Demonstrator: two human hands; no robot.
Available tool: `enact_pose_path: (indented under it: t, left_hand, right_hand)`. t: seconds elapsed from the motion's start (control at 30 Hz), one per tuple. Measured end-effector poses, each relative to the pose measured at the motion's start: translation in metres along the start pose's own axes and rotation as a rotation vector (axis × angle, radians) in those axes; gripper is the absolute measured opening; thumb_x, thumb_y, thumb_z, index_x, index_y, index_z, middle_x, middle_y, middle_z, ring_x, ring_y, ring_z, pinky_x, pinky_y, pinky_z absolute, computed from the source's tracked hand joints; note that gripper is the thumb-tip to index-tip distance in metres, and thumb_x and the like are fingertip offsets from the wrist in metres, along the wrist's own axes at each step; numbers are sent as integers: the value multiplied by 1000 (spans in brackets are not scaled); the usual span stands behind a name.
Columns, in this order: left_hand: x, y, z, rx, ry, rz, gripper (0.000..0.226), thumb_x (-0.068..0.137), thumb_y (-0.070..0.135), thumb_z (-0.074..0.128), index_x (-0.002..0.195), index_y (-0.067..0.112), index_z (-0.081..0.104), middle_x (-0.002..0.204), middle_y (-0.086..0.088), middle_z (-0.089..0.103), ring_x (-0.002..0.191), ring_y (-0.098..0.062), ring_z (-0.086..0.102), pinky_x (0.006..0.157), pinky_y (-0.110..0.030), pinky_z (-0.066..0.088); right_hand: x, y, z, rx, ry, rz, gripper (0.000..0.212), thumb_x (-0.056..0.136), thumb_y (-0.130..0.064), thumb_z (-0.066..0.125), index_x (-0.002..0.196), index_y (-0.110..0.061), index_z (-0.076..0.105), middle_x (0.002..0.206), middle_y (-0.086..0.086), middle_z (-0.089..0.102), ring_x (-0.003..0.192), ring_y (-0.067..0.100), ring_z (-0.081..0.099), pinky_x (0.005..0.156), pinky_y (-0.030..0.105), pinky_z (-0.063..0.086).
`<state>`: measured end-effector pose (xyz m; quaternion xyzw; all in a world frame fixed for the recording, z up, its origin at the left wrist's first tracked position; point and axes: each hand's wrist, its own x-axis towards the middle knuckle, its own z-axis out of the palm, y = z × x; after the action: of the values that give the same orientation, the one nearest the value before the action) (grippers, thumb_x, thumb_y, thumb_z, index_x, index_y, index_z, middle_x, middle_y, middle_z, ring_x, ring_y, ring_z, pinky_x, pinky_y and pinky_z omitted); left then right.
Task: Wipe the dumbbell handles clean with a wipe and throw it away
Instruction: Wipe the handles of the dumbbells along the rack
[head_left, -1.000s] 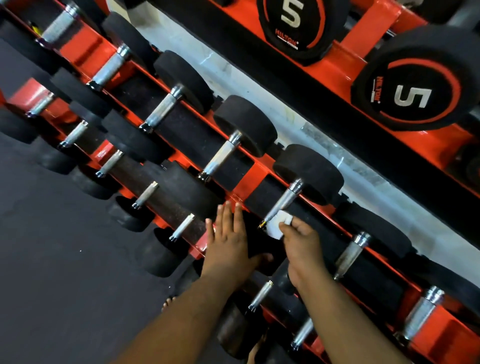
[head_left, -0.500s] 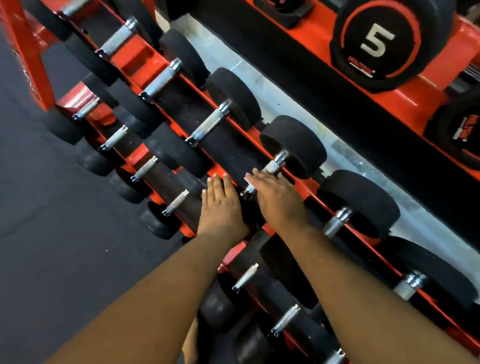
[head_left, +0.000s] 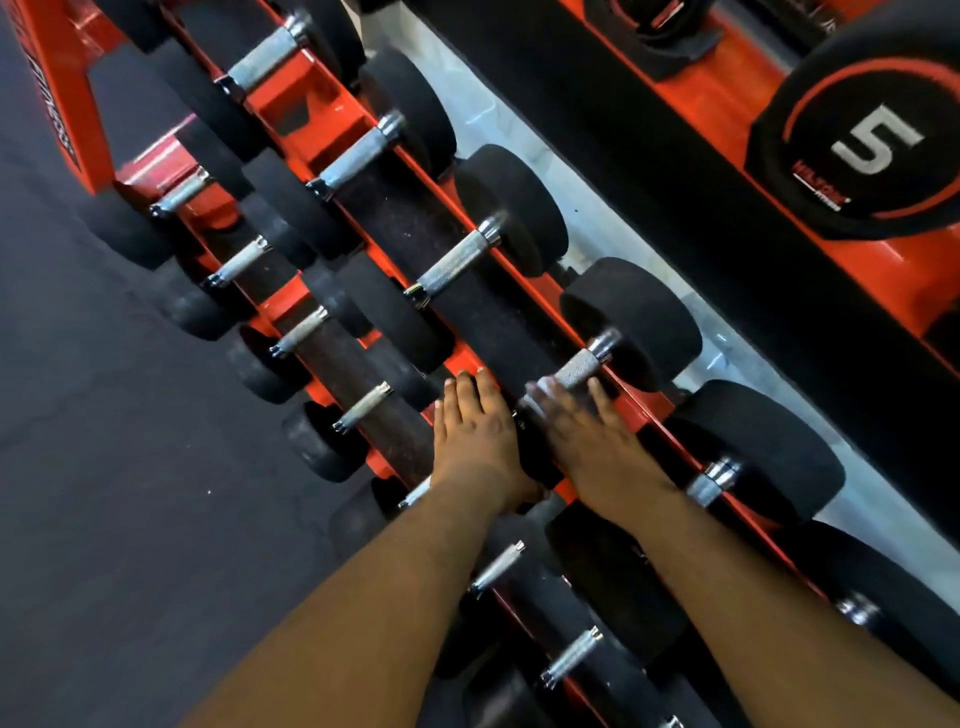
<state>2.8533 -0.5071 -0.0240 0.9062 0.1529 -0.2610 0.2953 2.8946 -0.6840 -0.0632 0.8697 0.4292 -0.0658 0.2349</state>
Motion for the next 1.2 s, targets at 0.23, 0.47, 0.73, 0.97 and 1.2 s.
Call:
enact_pose_path:
  t: [0.23,0.47,0.73,0.97,1.2]
  left_hand:
    - [1,0,-5,31,-52,-12,152,64,45,92,157,6,-22,167,-16,-18,155,-30,-19,123,-42,-11]
    - [-1,2,-3,40,-28,-23,151,64,45,93,157,7,-20,168,-14,-18,155,-30,-18,125,-42,-9]
    - [-2,3,-3,63,-9,-30,152,61,47,94,158,6,-16,168,-13,-15,156,-30,-17,127,-42,-7]
    - [-2,4,-6,41,-17,-31,151,62,45,94,158,9,-18,168,-10,-18,155,-27,-19,127,-41,-8]
    - [-3,4,-5,48,-7,-31,152,61,46,94,158,9,-17,169,-10,-16,156,-27,-17,127,-42,-6]
  right_hand:
    - [16,14,10,105,154,269,65,98,-11,23,160,-6,4,168,17,2,155,32,-1,123,54,13]
    - [15,22,19,32,176,-33,65,97,-19,25,160,-8,16,167,14,12,155,31,7,119,61,19]
    - [20,1,26,78,227,-87,66,93,-23,34,155,-5,21,163,14,27,153,33,18,121,57,16]
    - [17,15,28,-4,261,-184,63,97,-21,30,159,-8,23,166,17,17,154,34,11,122,57,16]
    - [48,4,17,110,210,-163,49,91,-15,31,138,-12,44,127,10,56,130,33,49,120,50,29]
